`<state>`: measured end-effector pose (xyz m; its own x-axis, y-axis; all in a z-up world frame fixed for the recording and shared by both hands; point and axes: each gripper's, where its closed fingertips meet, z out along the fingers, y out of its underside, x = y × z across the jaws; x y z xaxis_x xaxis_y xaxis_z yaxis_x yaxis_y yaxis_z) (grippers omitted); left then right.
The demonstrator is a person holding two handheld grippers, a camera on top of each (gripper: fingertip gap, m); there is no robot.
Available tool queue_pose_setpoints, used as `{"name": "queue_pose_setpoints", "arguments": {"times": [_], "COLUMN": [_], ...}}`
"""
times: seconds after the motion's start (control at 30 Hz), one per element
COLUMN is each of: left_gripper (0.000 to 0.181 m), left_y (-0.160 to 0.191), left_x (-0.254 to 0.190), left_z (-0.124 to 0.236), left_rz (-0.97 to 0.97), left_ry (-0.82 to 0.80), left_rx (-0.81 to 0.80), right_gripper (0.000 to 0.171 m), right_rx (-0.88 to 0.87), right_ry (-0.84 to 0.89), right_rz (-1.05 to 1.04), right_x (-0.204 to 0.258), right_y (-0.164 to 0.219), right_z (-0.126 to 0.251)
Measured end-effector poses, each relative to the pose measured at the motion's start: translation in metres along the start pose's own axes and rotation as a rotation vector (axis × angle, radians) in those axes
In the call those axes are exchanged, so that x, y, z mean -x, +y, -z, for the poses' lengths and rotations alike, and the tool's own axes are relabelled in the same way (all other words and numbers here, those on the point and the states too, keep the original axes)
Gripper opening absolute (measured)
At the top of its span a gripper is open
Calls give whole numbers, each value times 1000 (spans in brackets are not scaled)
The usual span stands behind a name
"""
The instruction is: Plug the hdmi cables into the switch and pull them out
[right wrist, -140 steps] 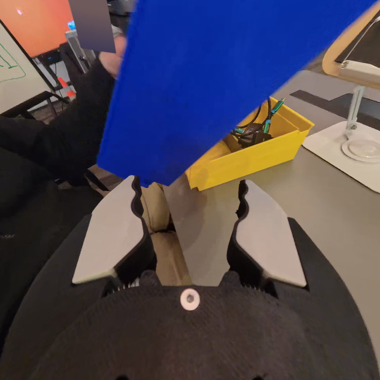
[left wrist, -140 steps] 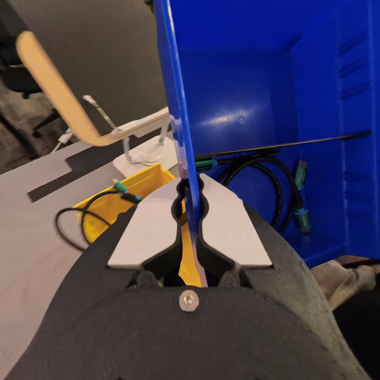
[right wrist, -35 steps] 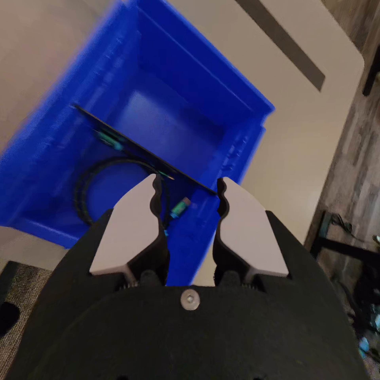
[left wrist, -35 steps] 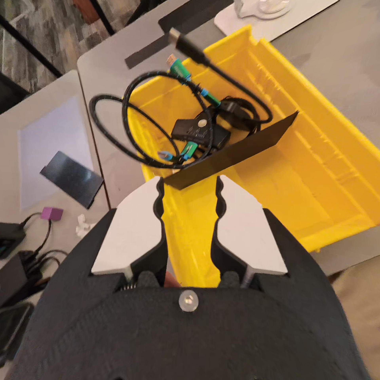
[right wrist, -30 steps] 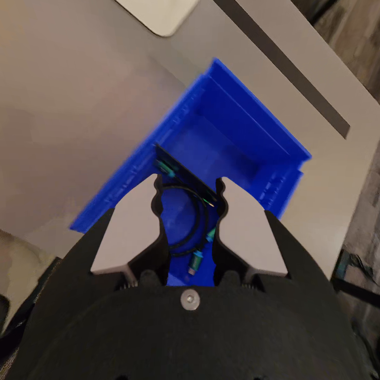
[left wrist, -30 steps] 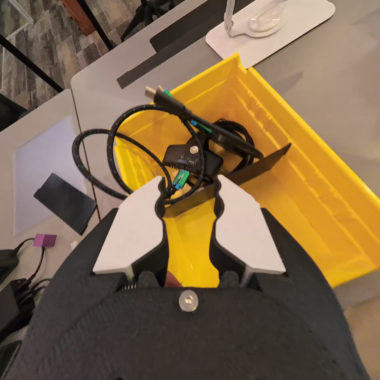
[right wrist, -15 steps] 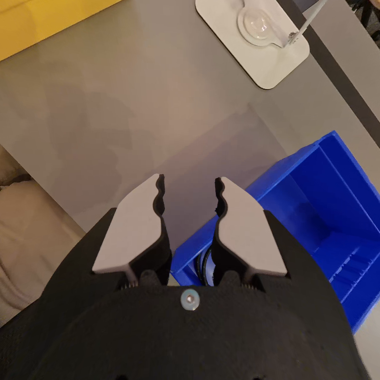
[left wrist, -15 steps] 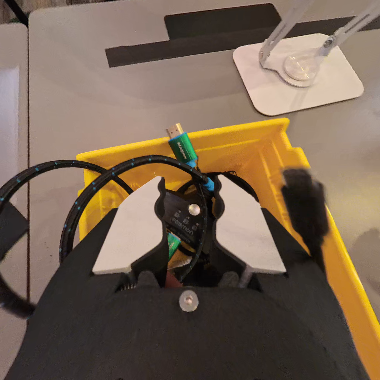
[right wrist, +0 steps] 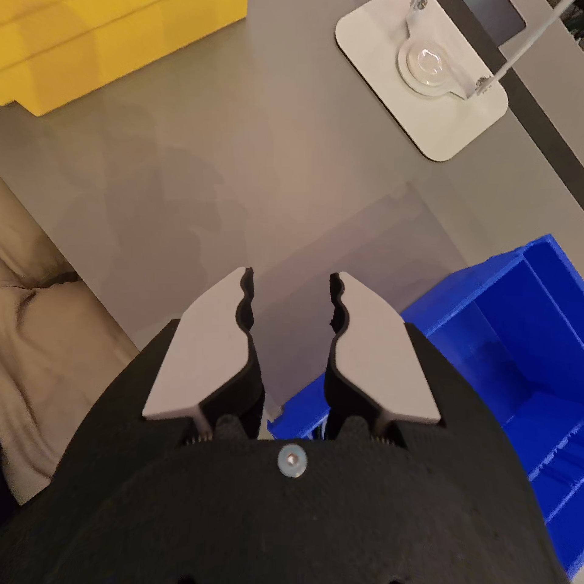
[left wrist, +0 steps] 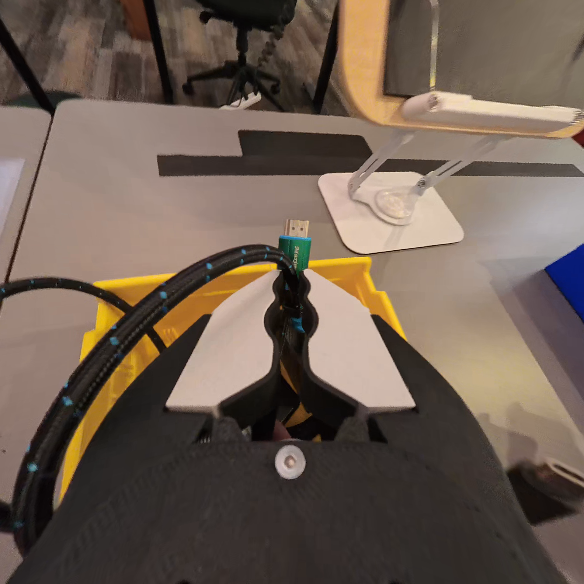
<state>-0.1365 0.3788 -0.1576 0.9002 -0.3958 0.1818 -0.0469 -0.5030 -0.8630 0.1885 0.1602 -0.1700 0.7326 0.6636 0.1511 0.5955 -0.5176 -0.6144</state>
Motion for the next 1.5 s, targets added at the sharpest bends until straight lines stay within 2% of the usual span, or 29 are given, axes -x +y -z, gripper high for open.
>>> {"name": "queue_pose_setpoints", "arguments": {"times": [0.2, 0.37, 0.57, 0.73, 0.8, 0.97, 1.07, 1.17, 1.23, 1.33, 1.4, 1.47, 1.5], "left_gripper": [6, 4, 6, 6, 7, 7, 15, 34, 43, 41, 38, 33, 31], "left_y": [-44, -60, -55, -34, -25, -6, -8, -24, -41, -82, -114, -138, -140], "left_x": [-46, -93, -165, -223, -242, -269, -265, -255, -234, -194, -158, -130, -132], "left_z": [38, 72, 115, 143, 153, 157, 137, 128, 115, 109, 115, 136, 150], "left_rz": [-217, -348, -523, -625, -650, -687, -694, -655, -650, -570, -514, -546, -605], "left_ry": [120, 311, 606, 867, 969, 1083, 986, 906, 757, 539, 330, 94, 39], "left_rx": [-119, -109, -49, 48, 91, 175, 160, 81, 25, -128, -281, -482, -575], "right_gripper": [49, 57, 71, 75, 68, 17, 14, 13, 13, 13, 13, 13, 13], "right_rx": [-103, -230, -430, -458, -464, -461, -453, -455, -475, -528, -575, -625, -649], "right_ry": [-138, -205, -396, -542, -627, -851, -918, -963, -971, -963, -954, -940, -938], "right_rz": [14, 77, 127, 184, 190, 222, 146, 25, -45, -192, -284, -369, -419], "right_x": [27, 40, 67, 95, 109, 140, 143, 137, 131, 113, 98, 84, 76], "right_y": [-34, -80, -145, -169, -170, -156, -151, -149, -150, -156, -160, -164, -166], "right_z": [-1, -3, -7, -21, -23, -13, -12, -14, -15, -14, -13, -11, -11]}}
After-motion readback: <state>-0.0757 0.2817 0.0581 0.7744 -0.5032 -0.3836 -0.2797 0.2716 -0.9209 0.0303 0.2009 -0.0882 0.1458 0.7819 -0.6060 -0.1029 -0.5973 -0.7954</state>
